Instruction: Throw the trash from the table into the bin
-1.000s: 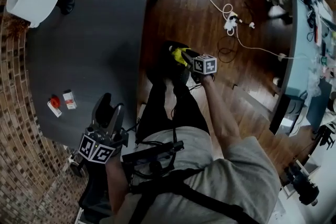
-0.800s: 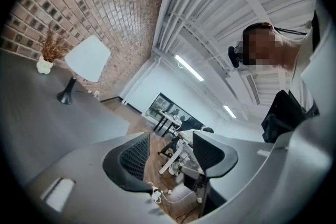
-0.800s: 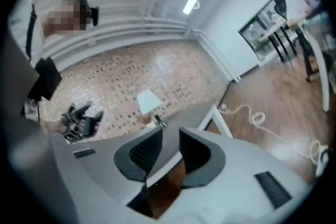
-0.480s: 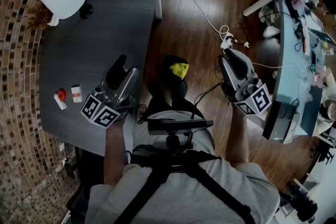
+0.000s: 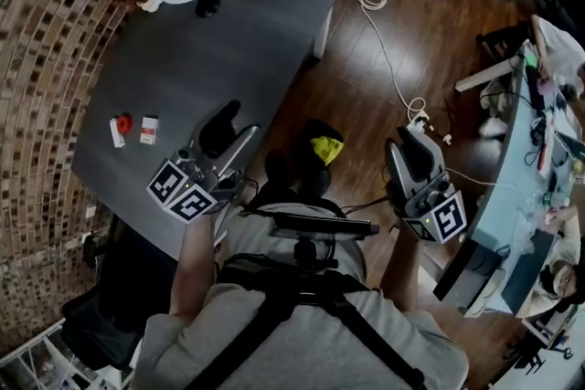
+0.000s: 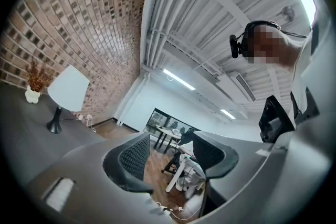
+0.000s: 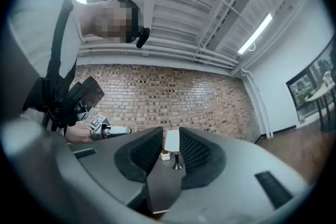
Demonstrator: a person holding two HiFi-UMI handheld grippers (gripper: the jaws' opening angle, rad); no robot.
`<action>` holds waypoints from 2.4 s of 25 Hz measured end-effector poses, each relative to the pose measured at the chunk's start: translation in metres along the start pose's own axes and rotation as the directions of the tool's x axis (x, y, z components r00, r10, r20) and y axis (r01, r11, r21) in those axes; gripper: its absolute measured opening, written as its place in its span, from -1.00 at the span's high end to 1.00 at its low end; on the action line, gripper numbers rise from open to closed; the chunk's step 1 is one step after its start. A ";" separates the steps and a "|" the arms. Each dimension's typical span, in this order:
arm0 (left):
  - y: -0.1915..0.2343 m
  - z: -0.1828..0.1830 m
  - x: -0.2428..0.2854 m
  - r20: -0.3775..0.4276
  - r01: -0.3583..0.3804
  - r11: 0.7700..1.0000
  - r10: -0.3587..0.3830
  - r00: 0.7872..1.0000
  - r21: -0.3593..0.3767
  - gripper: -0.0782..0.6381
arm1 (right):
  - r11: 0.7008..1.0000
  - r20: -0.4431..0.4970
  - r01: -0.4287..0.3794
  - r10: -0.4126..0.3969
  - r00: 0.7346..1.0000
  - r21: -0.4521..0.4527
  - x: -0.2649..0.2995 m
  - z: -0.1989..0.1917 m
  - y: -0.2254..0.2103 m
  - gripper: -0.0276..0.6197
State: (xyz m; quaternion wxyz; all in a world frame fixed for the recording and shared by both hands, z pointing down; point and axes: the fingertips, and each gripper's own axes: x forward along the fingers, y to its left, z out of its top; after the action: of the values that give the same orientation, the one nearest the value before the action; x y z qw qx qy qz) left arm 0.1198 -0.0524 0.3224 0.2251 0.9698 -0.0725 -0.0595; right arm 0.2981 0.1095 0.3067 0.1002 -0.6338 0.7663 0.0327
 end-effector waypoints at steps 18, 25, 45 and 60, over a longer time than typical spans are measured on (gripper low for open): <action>-0.028 0.002 -0.056 0.079 -0.115 0.992 0.110 0.991 0.055 0.09 | 0.970 -0.148 -0.241 0.235 0.961 -0.027 0.032 -0.028 0.054 0.63; 0.001 0.028 -0.098 0.181 -0.167 0.985 0.156 0.971 0.049 0.10 | 0.967 -0.180 -0.253 0.243 0.953 -0.035 0.059 -0.036 0.074 0.63; 0.080 0.053 -0.288 0.322 -0.350 0.937 0.332 0.887 -0.001 0.11 | 0.800 -0.419 -0.599 0.545 0.726 0.002 0.214 -0.100 0.275 0.56; 0.188 -0.030 -0.396 0.067 -0.776 0.631 0.773 0.631 0.027 -0.26 | 0.644 -0.525 -0.760 0.678 0.513 0.089 0.276 -0.194 0.349 0.46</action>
State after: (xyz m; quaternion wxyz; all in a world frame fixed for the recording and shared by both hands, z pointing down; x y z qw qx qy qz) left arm -0.2865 -0.1397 0.4659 0.2014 0.8488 -0.4885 0.0212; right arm -0.1138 -0.1234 0.4161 -0.1794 -0.2476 0.9512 -0.0408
